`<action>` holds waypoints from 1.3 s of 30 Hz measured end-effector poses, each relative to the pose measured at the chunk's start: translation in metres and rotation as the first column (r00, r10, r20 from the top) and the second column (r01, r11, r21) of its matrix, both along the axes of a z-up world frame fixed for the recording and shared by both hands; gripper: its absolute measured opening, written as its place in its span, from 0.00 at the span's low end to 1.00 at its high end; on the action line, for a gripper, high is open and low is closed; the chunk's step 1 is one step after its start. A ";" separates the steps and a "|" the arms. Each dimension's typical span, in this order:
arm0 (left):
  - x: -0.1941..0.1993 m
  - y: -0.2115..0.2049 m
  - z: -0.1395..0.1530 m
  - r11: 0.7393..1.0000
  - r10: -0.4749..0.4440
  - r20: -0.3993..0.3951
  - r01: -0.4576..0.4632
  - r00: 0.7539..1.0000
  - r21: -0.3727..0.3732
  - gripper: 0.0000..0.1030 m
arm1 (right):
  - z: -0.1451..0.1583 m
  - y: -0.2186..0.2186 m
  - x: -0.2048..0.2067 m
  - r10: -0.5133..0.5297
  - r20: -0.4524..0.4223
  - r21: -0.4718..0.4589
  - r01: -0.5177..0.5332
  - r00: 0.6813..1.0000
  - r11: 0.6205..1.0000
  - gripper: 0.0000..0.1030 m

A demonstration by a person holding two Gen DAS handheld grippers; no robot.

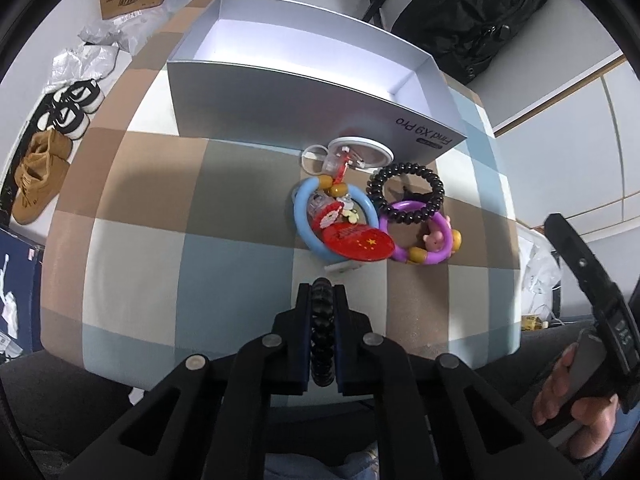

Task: Organize jewelry
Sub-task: 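Lift the black bracelet with the left tool while the right tool grasps the second black bracelet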

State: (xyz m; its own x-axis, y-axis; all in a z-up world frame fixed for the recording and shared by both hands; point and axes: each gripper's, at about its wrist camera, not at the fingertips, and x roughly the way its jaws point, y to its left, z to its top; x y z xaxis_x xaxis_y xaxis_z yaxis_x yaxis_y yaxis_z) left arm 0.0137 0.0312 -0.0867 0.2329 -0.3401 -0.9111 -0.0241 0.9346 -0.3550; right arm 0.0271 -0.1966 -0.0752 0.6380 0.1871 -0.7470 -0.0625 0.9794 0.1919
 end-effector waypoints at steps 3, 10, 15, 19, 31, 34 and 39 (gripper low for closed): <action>-0.002 0.005 0.004 1.000 0.006 0.006 -0.005 1.000 -0.020 0.05 | -0.001 0.003 0.001 0.010 -0.006 0.002 -0.009 1.000 1.000 1.00; 0.001 0.013 0.022 0.998 0.017 0.060 -0.013 0.998 -0.067 0.05 | -0.009 0.004 0.003 0.046 -0.050 0.046 -0.044 0.998 0.998 1.00; 0.005 0.020 0.036 0.993 0.041 0.102 -0.030 0.994 -0.113 0.05 | -0.018 0.003 0.007 0.067 -0.101 0.122 -0.054 0.993 0.991 0.98; 0.008 0.023 0.040 0.988 0.055 0.126 -0.035 0.991 -0.151 0.05 | -0.023 0.011 0.013 0.107 -0.121 0.183 -0.083 0.987 0.979 0.87; 0.014 0.031 0.044 0.981 0.064 0.152 -0.035 0.986 -0.190 0.05 | -0.038 0.057 0.043 0.196 -0.182 0.202 -0.158 0.964 0.966 0.55; 0.014 0.034 0.044 0.980 0.070 0.148 -0.040 0.987 -0.196 0.05 | -0.042 0.063 0.049 0.196 -0.200 0.196 -0.157 0.960 0.968 0.45; 0.015 0.036 0.045 0.979 0.074 0.144 -0.044 0.987 -0.200 0.05 | -0.046 0.072 0.053 0.205 -0.217 0.169 -0.170 0.954 0.971 0.15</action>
State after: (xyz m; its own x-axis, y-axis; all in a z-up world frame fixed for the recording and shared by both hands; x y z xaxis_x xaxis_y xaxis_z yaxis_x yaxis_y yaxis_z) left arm 0.0287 0.0667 -0.0420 0.3871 -0.4895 -0.7813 -0.0097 0.8452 -0.5343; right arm 0.0800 -0.1250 -0.1207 0.3940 0.4052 -0.8250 -0.1788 0.9142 0.3637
